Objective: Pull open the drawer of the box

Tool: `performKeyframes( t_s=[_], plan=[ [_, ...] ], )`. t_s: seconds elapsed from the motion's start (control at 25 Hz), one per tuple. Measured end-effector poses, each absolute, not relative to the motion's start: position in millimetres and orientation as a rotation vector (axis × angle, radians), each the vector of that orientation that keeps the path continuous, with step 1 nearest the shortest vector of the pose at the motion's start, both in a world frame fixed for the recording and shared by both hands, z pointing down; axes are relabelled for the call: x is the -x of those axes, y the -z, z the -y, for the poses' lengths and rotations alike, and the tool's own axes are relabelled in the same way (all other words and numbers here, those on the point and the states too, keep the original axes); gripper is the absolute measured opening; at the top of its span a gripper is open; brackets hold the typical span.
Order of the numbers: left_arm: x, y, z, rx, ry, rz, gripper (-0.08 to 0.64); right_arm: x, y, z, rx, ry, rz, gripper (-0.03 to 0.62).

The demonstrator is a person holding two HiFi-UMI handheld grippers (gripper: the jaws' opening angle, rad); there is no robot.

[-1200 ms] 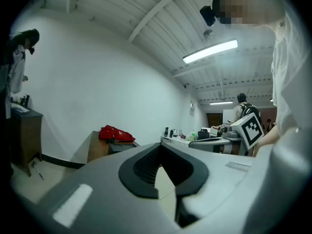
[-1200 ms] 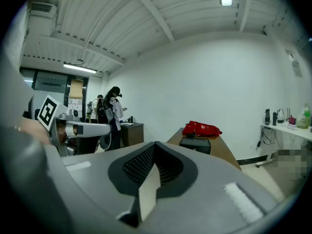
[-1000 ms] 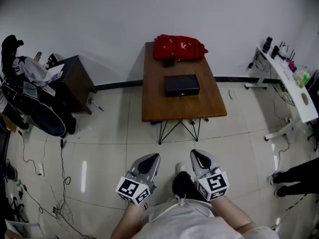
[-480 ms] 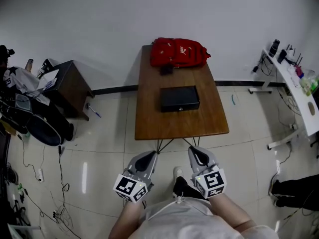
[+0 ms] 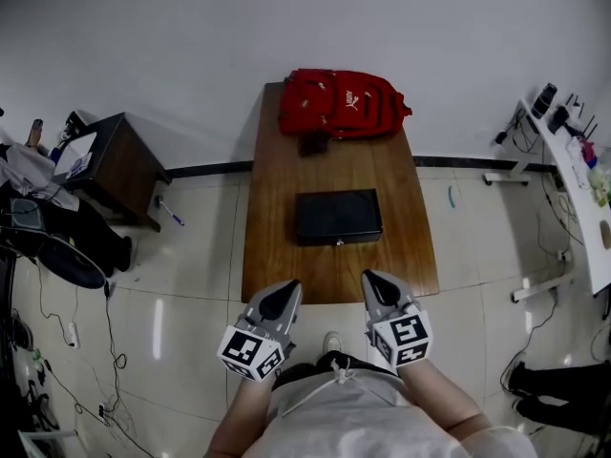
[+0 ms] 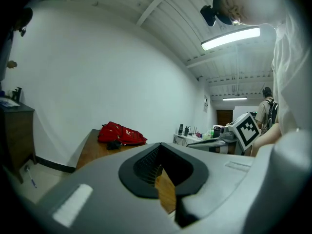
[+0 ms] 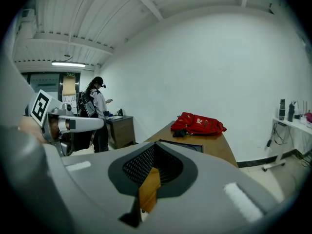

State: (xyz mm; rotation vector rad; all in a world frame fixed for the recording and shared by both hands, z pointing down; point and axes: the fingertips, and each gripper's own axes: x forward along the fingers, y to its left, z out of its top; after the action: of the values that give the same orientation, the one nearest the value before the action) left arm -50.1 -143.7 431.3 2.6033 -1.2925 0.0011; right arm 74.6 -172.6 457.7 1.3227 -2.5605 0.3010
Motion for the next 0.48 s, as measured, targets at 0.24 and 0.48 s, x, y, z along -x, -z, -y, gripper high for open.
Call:
performKeyframes(
  t_s=[0.24,0.48],
  plan=[
    [54.3,-447.4,184.8,-2.554,-0.048,1.282,0.006,-68.3,-480.7,210.4,-1.284,-0.394,2.517,0.008],
    [56.4,-460.7,215.6,-2.539,-0.074,1.226,0.006,-61.2,-504.5,234.2,-1.293,-0.485,2.445,0.008]
  ],
)
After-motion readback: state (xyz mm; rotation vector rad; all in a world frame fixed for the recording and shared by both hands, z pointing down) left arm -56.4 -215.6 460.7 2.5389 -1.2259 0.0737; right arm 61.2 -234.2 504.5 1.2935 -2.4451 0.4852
